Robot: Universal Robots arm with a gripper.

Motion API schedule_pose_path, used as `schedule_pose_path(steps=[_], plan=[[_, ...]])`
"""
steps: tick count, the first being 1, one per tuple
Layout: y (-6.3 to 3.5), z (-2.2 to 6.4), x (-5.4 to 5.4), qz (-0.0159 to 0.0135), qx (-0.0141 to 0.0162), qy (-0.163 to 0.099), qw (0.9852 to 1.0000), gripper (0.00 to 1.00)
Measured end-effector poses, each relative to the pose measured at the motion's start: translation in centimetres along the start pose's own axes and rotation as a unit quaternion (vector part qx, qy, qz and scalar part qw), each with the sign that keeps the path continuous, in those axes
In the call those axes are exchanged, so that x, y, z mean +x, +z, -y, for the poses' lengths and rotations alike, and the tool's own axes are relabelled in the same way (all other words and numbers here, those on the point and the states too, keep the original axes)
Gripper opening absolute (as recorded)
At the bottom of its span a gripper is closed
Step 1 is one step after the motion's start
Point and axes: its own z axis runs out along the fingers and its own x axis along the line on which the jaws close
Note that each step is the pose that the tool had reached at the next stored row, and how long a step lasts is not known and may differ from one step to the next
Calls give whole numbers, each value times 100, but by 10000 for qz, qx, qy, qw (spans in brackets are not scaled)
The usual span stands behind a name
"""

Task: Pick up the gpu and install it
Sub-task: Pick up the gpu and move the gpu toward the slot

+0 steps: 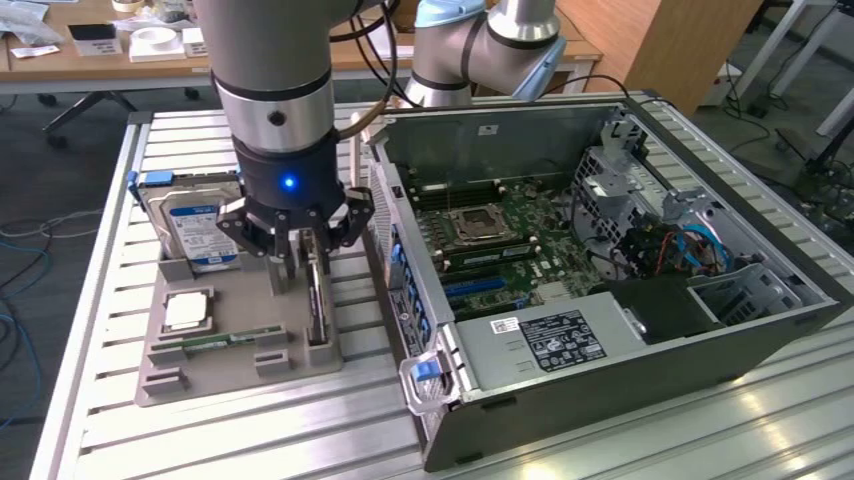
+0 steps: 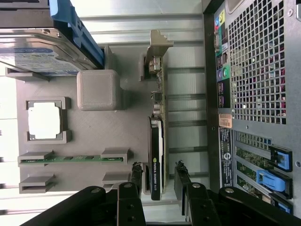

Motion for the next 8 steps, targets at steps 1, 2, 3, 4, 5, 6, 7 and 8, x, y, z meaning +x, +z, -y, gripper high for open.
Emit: schedule_pose_path(steps=[1,2,3,4,5,6,7,8], plan=[[1,0,0,0,0,0,10000,42],[0,0,0,0,1,0,10000,42],[1,0,0,0,0,0,10000,42],[1,0,0,0,0,0,10000,42],[1,0,0,0,0,0,10000,42],[1,0,0,0,0,0,10000,42],[4,0,0,1,-1,0,10000,42],[12,0,0,2,-2,0,10000,42]])
